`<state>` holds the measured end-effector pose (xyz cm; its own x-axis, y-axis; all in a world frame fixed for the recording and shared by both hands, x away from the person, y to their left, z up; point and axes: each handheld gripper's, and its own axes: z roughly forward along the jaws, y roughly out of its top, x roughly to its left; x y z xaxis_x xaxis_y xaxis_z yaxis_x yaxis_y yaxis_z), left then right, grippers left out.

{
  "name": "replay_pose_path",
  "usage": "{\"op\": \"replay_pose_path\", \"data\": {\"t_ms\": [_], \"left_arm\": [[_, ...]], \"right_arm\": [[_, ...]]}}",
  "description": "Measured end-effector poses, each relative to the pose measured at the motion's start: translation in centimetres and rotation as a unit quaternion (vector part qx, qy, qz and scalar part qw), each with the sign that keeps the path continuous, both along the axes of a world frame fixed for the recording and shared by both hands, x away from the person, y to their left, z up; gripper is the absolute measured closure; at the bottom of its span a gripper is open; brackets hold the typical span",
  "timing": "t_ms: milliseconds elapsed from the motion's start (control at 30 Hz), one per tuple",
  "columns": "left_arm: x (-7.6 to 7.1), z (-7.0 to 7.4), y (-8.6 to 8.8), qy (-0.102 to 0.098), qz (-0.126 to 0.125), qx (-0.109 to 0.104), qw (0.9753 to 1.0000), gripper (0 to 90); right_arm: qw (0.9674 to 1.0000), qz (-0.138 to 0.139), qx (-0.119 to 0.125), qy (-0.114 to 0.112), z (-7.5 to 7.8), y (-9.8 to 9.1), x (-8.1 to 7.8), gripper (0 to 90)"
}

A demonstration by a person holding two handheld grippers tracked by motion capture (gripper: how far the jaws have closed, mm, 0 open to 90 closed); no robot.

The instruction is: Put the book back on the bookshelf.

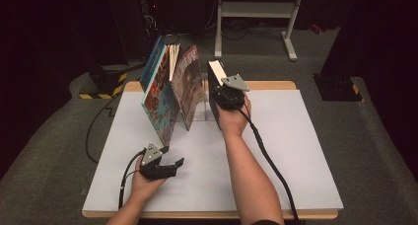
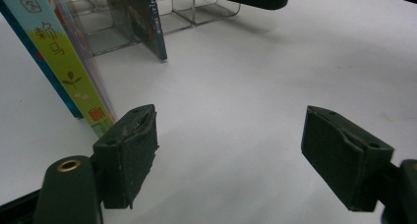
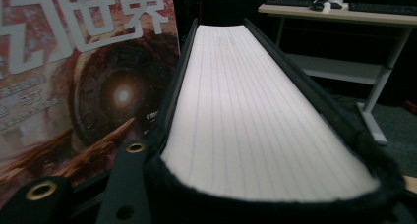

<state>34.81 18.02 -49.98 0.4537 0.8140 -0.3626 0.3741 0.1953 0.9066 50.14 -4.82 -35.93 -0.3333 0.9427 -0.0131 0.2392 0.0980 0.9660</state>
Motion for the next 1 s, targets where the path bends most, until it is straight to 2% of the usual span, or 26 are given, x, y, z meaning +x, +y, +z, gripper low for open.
{"op": "replay_pose_path", "data": {"t_ms": [67, 167, 367, 1000], "left_arm": [[0.0, 0.0, 0.0, 0.0, 0.0, 0.001, 1.0, 21.7], [0.0, 0.0, 0.0, 0.001, 0.001, -0.001, 1.0, 21.8], [0.0, 0.0, 0.0, 0.002, 0.001, -0.001, 1.0, 21.8], [0.0, 0.0, 0.0, 0.003, 0.001, -0.006, 1.0, 22.1]], "right_arm": [[1.0, -0.005, -0.007, -0.003, -0.1, 0.2, 0.4, 53.3], [1.0, -0.007, 0.001, -0.001, -0.1, 0.3, 1.0, 53.4], [0.9999, -0.015, -0.004, 0.002, -0.2, 0.8, 1.9, 53.3], [0.9996, -0.023, -0.008, 0.011, -0.8, 1.5, 3.6, 53.3]]}}
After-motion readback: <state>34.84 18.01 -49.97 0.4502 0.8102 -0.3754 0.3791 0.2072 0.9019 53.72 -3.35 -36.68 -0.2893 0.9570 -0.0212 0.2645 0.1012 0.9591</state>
